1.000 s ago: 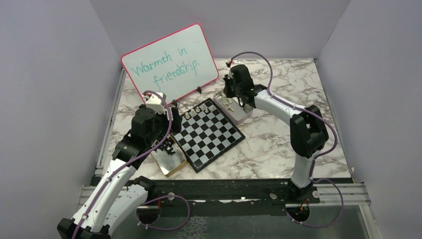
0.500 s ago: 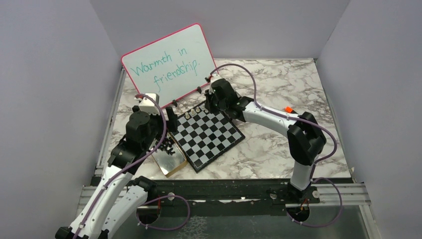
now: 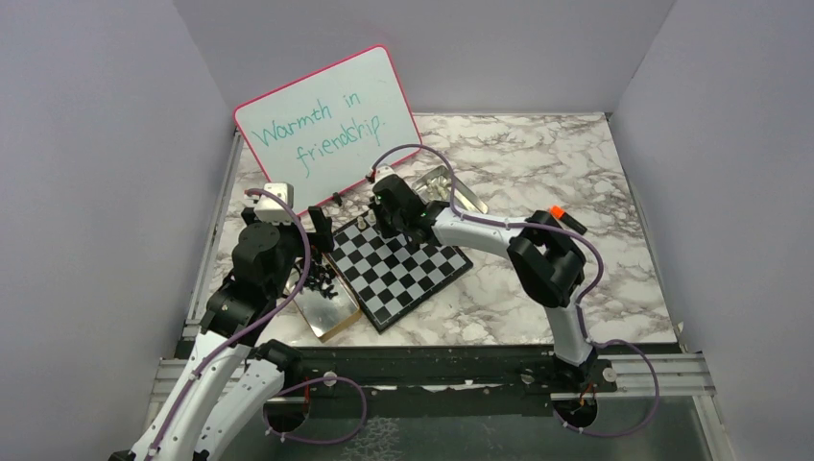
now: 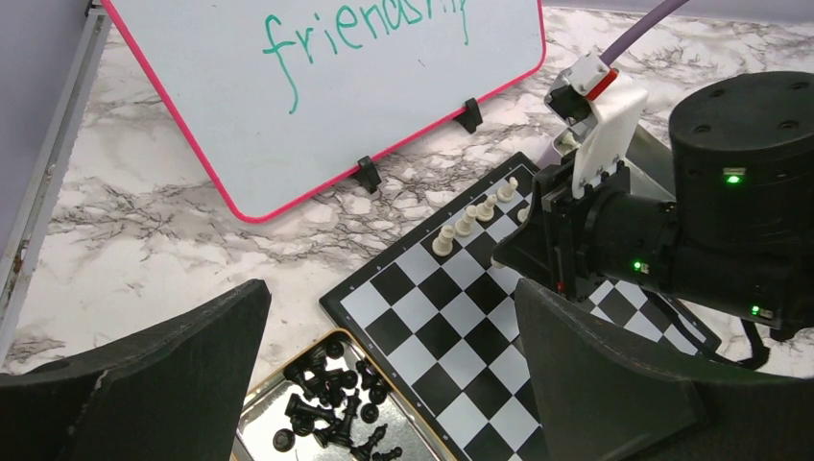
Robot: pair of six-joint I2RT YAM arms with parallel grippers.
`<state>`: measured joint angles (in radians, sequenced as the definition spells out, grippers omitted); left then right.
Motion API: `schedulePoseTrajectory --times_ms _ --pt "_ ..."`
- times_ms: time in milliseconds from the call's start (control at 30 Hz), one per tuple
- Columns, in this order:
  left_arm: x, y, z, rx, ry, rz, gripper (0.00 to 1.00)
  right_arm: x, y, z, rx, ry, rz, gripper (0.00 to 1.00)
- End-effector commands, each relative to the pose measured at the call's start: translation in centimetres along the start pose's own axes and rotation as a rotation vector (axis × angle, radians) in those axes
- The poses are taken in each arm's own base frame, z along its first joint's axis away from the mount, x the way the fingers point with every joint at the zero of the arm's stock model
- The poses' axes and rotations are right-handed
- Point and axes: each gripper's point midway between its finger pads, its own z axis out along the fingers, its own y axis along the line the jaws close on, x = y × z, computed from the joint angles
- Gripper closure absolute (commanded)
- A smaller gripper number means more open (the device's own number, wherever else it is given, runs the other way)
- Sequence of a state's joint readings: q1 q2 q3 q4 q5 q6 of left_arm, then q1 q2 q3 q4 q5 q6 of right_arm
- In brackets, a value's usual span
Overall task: Set up the chess pieces on the board
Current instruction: Place the chess piece on the chessboard.
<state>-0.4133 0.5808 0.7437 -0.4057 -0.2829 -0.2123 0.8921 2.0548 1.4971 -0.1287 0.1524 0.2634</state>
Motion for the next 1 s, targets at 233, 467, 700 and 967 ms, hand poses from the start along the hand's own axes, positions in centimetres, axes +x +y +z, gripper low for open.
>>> schedulePoseTrajectory --times_ms 233,467,700,967 --pt "-0.2 0.4 0.0 -0.022 -0.019 -0.003 0.01 -1.3 -1.6 2.1 0.121 -0.054 -0.007 0.91" --pt "-0.3 0.3 0.0 -0.017 -0.02 -0.003 0.01 -0.8 -2.4 2.7 0.17 -0.024 -0.01 0.91" --pt "-0.3 0.3 0.0 -0.016 -0.021 -0.004 0.01 -0.2 -3.3 2.8 0.193 -0.006 0.003 0.91" --pt "-0.2 0.1 0.1 -0.006 -0.017 -0.006 0.01 0.3 -3.7 2.8 0.217 0.01 -0.004 0.9"
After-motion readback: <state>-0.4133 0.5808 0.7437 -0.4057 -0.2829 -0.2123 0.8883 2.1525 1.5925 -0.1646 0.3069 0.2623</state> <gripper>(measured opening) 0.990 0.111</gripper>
